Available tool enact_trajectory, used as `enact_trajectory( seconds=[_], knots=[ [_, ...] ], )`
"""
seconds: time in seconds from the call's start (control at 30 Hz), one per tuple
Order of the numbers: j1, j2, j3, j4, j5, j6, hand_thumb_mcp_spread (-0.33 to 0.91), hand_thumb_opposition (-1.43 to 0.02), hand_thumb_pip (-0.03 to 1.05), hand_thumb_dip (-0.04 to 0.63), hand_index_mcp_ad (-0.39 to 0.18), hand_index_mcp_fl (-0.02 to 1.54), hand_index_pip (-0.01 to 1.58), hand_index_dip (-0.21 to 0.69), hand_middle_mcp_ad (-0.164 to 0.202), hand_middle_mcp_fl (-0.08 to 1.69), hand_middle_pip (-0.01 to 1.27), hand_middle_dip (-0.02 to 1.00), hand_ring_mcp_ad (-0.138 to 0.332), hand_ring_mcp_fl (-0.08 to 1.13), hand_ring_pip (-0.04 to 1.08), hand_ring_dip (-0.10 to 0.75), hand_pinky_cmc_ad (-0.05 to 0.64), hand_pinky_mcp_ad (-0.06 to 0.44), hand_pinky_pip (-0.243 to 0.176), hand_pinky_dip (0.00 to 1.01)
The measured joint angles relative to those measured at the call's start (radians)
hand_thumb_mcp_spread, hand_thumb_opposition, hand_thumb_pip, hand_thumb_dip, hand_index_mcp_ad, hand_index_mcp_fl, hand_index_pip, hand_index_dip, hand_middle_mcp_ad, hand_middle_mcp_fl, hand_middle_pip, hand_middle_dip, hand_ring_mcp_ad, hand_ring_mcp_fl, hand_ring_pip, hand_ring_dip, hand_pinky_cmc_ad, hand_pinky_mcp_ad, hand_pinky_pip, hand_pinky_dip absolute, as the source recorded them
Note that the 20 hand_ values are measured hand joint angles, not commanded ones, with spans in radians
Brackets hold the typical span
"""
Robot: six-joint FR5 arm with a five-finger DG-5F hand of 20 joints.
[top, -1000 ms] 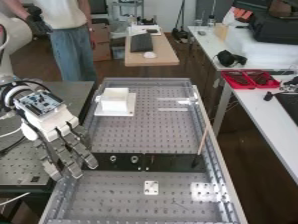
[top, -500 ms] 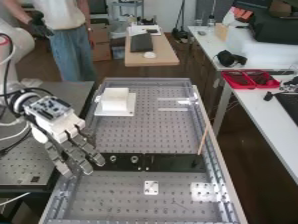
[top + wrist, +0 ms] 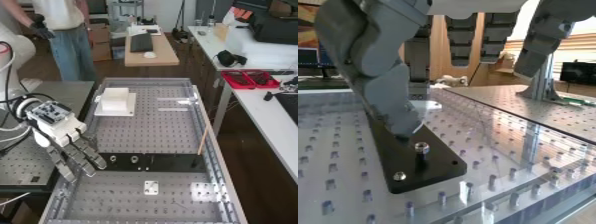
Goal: Grab the smaller nut and place it in the white container
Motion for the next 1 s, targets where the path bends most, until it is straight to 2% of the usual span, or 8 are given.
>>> enact_trajectory(
  seconds=[0.33, 0.57, 0.73, 1.0],
  knots=[
    [0.024, -0.035, -0.023, 0.128, 0.076, -0.018, 0.42, -0.86, 0.80, 0.237, -0.176, 0.01, 1.56, 0.077, 0.075, 0.00, 0.12, 0.24, 0.113, 0.00, 0.07, 0.119, 0.354, 0.262, -0.108, 0.38],
    [0.042, -0.068, -0.028, 0.177, 0.119, -0.009, 0.41, -0.82, 0.80, 0.237, -0.176, 0.01, 1.56, 0.077, 0.075, 0.00, 0.12, 0.24, 0.113, 0.00, 0.07, 0.119, 0.353, 0.264, -0.105, 0.42],
    [0.070, -0.090, -0.044, 0.250, 0.178, -0.016, 0.42, -0.80, 0.80, 0.237, -0.180, 0.01, 1.56, 0.077, 0.079, 0.00, 0.12, 0.24, 0.113, 0.00, 0.07, 0.119, 0.354, 0.264, -0.105, 0.46],
    [0.111, -0.121, -0.067, 0.303, 0.242, -0.006, 0.38, -0.79, 0.80, 0.220, -0.176, 0.01, 1.56, 0.077, 0.075, 0.00, 0.12, 0.24, 0.113, 0.00, 0.10, 0.119, 0.354, 0.264, -0.108, 0.54]
  ],
)
